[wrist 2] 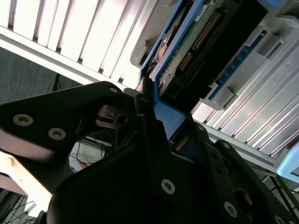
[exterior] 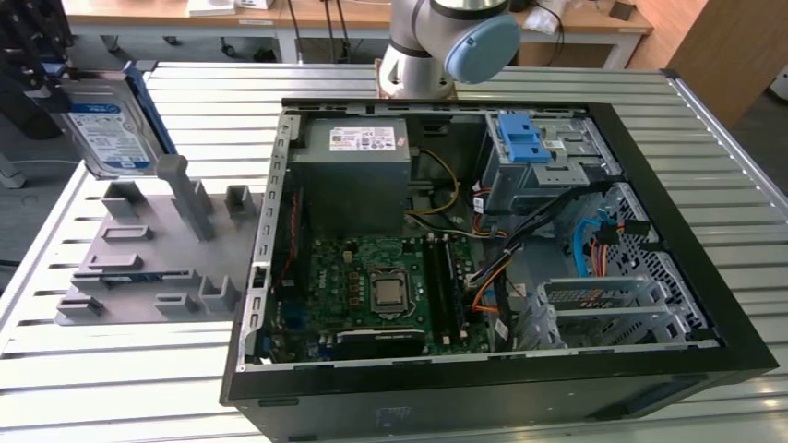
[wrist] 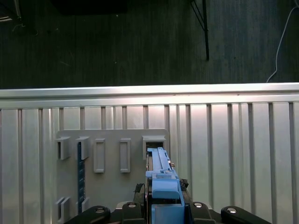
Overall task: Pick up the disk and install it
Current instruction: 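Pick up the disk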
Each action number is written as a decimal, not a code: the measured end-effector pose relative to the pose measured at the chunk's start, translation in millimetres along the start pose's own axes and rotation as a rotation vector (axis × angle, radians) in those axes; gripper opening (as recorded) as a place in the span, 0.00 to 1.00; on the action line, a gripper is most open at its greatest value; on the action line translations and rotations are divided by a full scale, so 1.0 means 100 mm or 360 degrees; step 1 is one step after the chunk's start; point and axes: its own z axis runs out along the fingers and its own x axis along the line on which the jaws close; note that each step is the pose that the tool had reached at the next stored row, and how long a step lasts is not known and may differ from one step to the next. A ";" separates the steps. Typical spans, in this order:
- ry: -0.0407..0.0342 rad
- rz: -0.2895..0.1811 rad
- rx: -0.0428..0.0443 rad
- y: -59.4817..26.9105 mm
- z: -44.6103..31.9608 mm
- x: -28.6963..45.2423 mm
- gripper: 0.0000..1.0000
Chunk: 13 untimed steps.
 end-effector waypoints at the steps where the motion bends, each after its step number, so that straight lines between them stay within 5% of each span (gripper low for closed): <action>1: 0.0000 0.0000 0.0000 0.000 -0.006 0.000 0.36; 13: 0.0000 0.0000 0.0000 0.000 -0.070 -0.001 0.36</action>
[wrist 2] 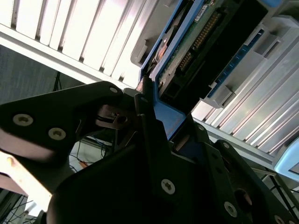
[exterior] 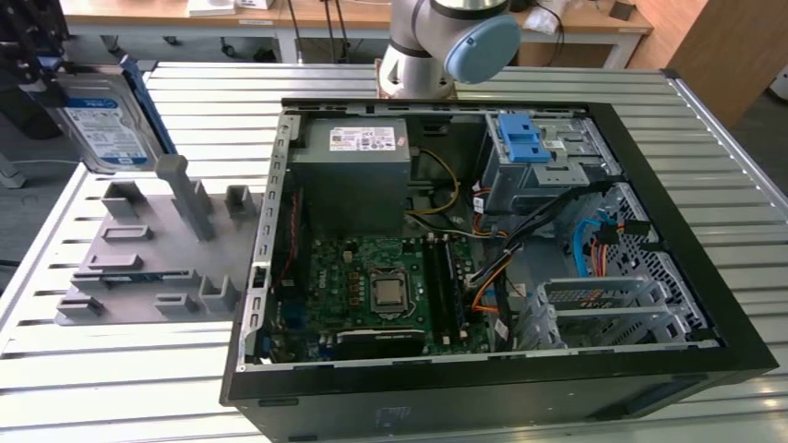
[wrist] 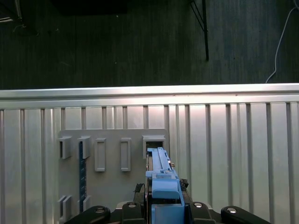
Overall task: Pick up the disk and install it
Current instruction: 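Pick up the disk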
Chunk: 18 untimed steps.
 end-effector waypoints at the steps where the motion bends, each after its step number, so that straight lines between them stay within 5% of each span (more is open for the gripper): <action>1: 0.0000 0.0000 0.0000 0.000 -0.005 0.000 0.36; 18: 0.0000 0.0000 0.0000 0.001 -0.112 -0.001 0.36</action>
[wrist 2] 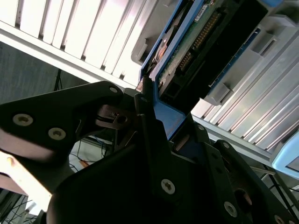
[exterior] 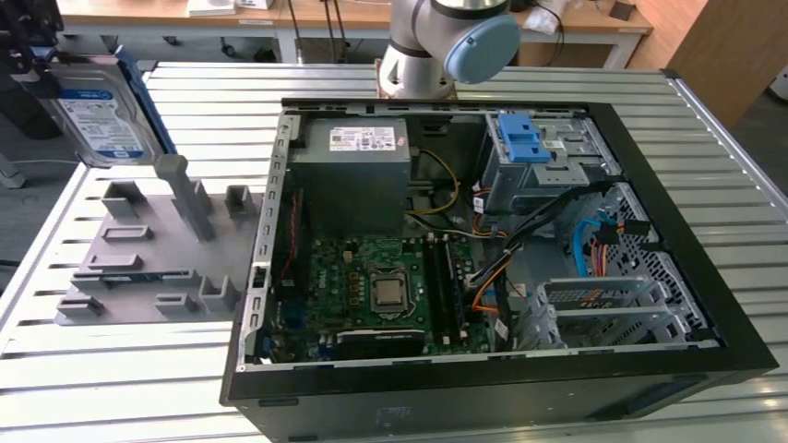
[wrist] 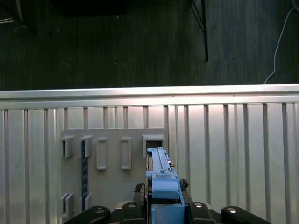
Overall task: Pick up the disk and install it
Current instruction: 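Pick up the disk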
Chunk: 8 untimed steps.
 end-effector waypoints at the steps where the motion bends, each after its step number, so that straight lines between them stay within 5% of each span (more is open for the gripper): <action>1: 0.0000 0.0000 0.0000 0.000 -0.007 0.000 0.36; 8: 0.0000 0.0000 0.0000 0.000 -0.051 -0.001 0.36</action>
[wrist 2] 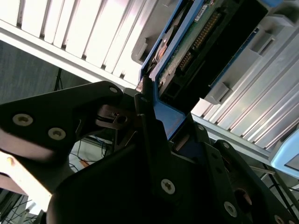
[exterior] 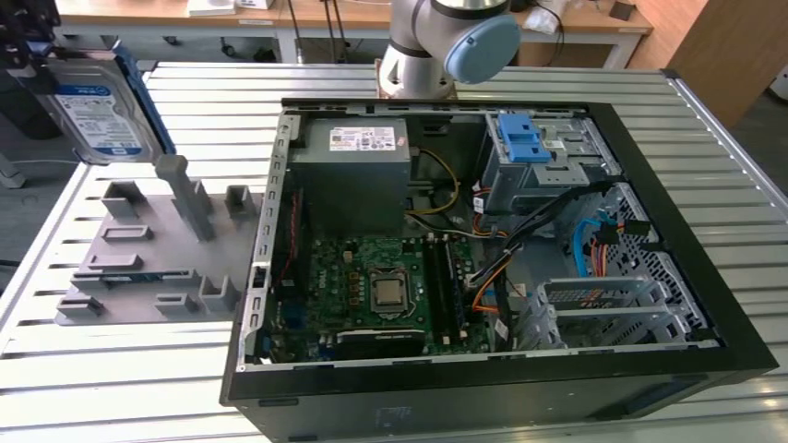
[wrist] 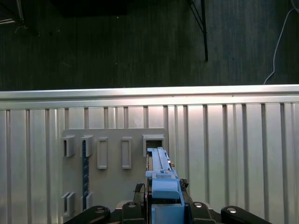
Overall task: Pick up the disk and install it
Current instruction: 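Pick up the disk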
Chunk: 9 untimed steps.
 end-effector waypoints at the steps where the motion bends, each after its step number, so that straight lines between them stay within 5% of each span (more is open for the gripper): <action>1: 0.0000 0.0000 0.0000 0.000 -0.006 0.000 0.36; 9: 0.0000 0.0000 0.0000 0.000 -0.051 -0.001 0.36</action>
